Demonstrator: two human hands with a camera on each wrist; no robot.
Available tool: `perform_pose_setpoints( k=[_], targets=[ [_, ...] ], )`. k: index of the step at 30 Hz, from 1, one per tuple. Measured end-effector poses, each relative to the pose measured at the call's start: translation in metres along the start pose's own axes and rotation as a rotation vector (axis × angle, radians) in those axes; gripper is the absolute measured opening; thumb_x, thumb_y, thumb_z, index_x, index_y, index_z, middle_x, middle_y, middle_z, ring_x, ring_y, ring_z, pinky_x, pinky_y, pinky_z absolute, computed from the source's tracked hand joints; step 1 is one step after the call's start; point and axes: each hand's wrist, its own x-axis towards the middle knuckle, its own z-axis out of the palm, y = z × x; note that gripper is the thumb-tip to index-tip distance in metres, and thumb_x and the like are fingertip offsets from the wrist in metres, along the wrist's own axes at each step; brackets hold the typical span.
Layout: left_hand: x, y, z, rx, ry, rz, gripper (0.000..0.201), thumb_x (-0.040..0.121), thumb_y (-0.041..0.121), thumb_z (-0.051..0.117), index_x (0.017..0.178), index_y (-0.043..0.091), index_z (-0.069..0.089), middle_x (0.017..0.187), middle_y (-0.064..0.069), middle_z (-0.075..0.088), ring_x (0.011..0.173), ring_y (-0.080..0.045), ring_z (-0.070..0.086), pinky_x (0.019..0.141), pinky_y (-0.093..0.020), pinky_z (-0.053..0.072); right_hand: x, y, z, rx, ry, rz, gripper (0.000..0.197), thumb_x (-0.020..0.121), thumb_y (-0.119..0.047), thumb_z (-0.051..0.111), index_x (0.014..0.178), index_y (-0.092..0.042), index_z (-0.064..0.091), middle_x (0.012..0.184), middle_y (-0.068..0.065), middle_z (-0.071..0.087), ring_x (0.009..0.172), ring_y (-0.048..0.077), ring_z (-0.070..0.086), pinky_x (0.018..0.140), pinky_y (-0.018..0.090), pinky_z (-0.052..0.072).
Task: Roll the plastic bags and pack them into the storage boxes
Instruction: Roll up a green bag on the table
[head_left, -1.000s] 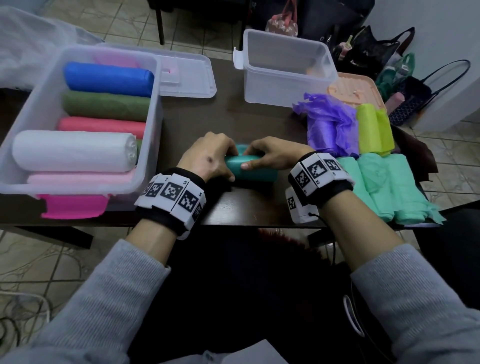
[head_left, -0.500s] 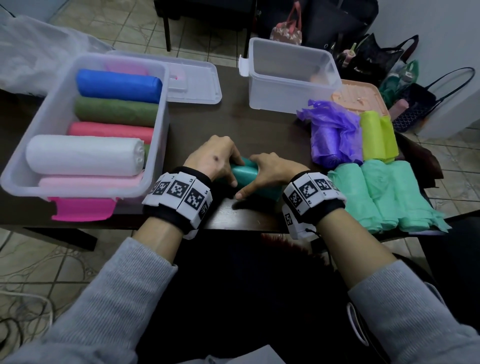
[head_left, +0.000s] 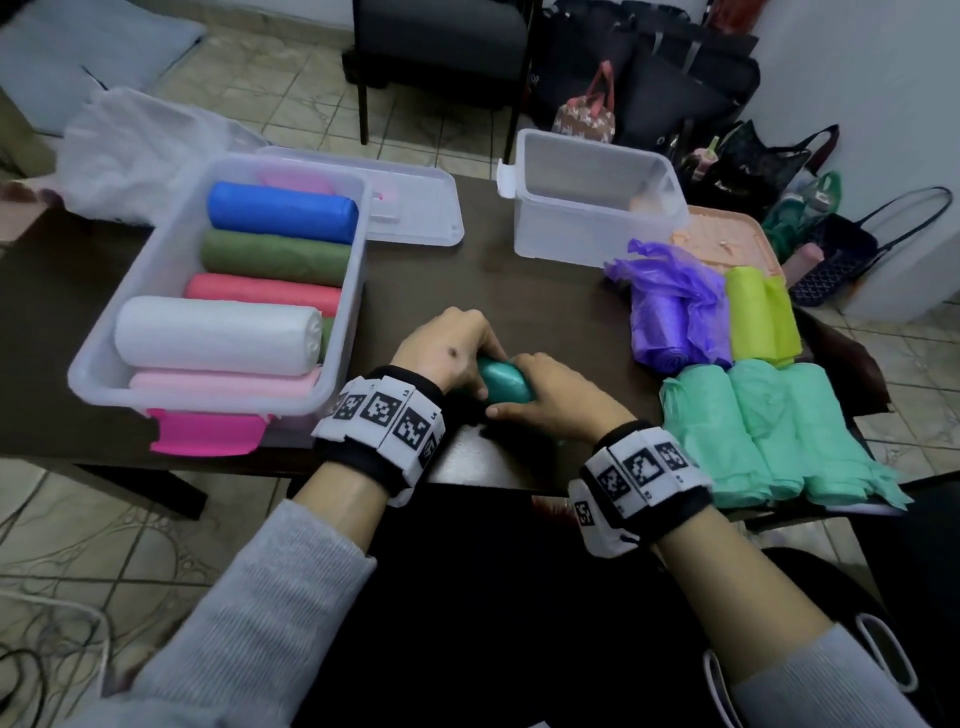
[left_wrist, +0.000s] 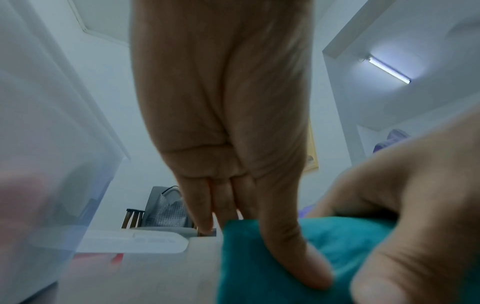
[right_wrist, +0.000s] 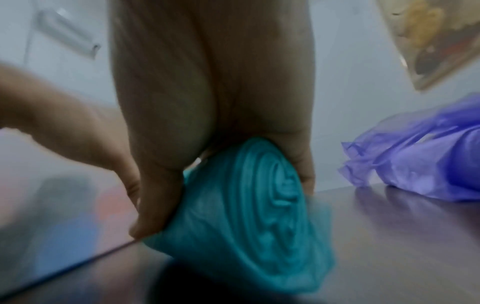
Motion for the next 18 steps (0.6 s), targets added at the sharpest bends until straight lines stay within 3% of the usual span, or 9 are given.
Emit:
perform_pose_setpoints(
  k=[4,7,10,12,14,16,18],
  targets=[
    [-0.019,0.010,-0.022,-0.002,0.192,0.029,0.065,0.079,0.015,0.071,0.138,0.017,0.044,0.135,-0.011,0.052,0.124,-0.024,0.049,0.104,-0.035,0.038,0.013,-0.021,-0.035,0.068,0.089,-0.029,0.052,0.080,-0.047,0.066,0.115,-0.011,0.052,0.113,0.010,0.056,0.098,0.025,0.055,0.080,0.035,0.044],
    [-0.048,0.015,-0.065,-0.101,0.405,0.037,0.054,0.088,0.022,0.063,0.138,0.015,0.044,0.137,-0.008,0.051,0.126,-0.020,0.046,0.103,-0.030,0.034,0.023,-0.051,-0.067,0.169,0.189,-0.113,0.049,0.081,-0.046,0.066,0.114,-0.012,0.051,0.102,0.001,0.055,0.087,0.017,0.054,0.069,0.029,0.042],
    [-0.080,-0.008,-0.110,-0.167,0.594,-0.058,0.049,0.091,0.026,0.059,0.138,0.017,0.046,0.139,-0.005,0.051,0.127,-0.018,0.046,0.104,-0.028,0.033,0.035,-0.091,-0.089,0.180,0.246,-0.232,0.049,0.083,-0.045,0.064,0.118,-0.013,0.050,0.099,-0.004,0.051,0.084,0.011,0.050,0.059,0.018,0.036],
    [-0.101,-0.039,-0.128,-0.199,0.682,-0.198,0.046,0.093,0.029,0.055,0.137,0.017,0.047,0.140,-0.005,0.050,0.127,-0.020,0.047,0.108,-0.034,0.035,0.044,-0.119,-0.093,0.177,0.255,-0.326,0.049,0.083,-0.043,0.065,0.118,-0.013,0.051,0.100,-0.004,0.052,0.087,0.011,0.050,0.061,0.020,0.036],
    [-0.123,-0.074,-0.131,-0.190,0.753,-0.353,0.041,0.095,0.035,0.049,0.129,0.014,0.055,0.133,-0.010,0.055,0.123,-0.026,0.050,0.103,-0.038,0.039,0.053,-0.146,-0.091,0.166,0.234,-0.409,0.048,0.083,-0.042,0.066,0.118,-0.012,0.052,0.101,-0.003,0.054,0.091,0.012,0.052,0.070,0.023,0.037],
    [-0.140,-0.102,-0.123,-0.177,0.761,-0.456,0.036,0.095,0.037,0.043,0.105,0.010,0.065,0.112,-0.018,0.063,0.108,-0.033,0.057,0.083,-0.038,0.043,0.063,-0.170,-0.086,0.148,0.202,-0.478,0.047,0.083,-0.041,0.067,0.117,-0.012,0.053,0.102,-0.003,0.054,0.092,0.012,0.052,0.073,0.022,0.035],
    [-0.149,-0.118,-0.110,-0.225,0.684,-0.568,0.039,0.099,0.036,0.038,0.106,0.008,0.065,0.110,-0.020,0.063,0.105,-0.035,0.056,0.079,-0.037,0.039,0.072,-0.189,-0.079,0.069,0.165,-0.517,0.047,0.083,-0.041,0.067,0.117,-0.012,0.054,0.103,-0.003,0.054,0.092,0.011,0.049,0.072,0.021,0.031]
  ],
)
